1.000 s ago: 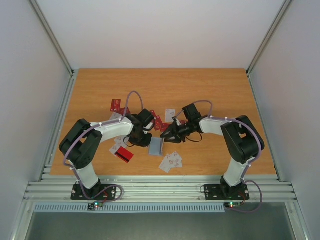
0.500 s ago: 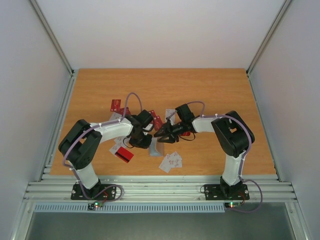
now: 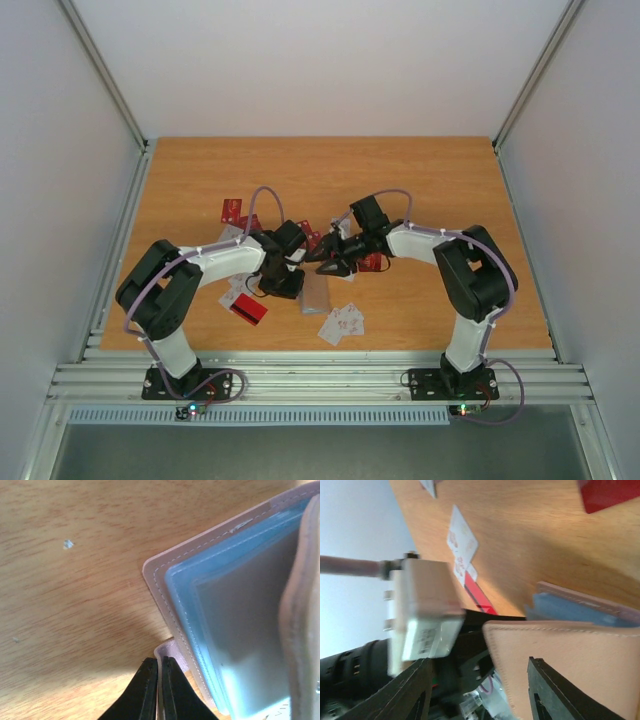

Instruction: Put the credit cards into the card holder

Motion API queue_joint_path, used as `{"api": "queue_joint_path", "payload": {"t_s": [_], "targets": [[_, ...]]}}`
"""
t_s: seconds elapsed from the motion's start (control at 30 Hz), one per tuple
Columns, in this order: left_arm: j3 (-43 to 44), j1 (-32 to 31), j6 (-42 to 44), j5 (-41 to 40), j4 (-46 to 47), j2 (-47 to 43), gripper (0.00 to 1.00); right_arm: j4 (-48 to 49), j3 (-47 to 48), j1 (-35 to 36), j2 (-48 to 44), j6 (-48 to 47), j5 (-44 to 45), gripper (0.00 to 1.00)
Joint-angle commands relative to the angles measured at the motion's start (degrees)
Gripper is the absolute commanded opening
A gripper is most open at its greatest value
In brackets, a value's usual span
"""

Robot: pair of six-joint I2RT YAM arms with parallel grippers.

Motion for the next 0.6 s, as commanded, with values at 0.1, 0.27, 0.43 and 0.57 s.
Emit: {"api": "queue_joint_path", "payload": {"t_s": [0.1, 0.27, 0.43, 0.57], "targets": [[-0.57, -0.24, -0.68, 1.37, -0.82, -2.15, 0.08, -18.13, 4.54, 0.17, -6.43, -15.1, 5.31, 0.43], [-0.14, -0.14, -0.99, 1.51, -1.05, -2.38, 0.1, -15.0, -0.11, 0.29, -6.43, -14.15, 4.73, 0.31], [0.42, -0.2, -0.87, 2.05, -1.29, -2.24, 0.12, -11.37, -2.53, 1.3, -4.61, -13.35, 3.38, 0.27], [0.68, -0.17, -0.58, 2.35, -1.39, -1.73, 0.14, -12.91, -0.69, 3.11, -2.14, -15.48, 3.49, 0.27]]}}
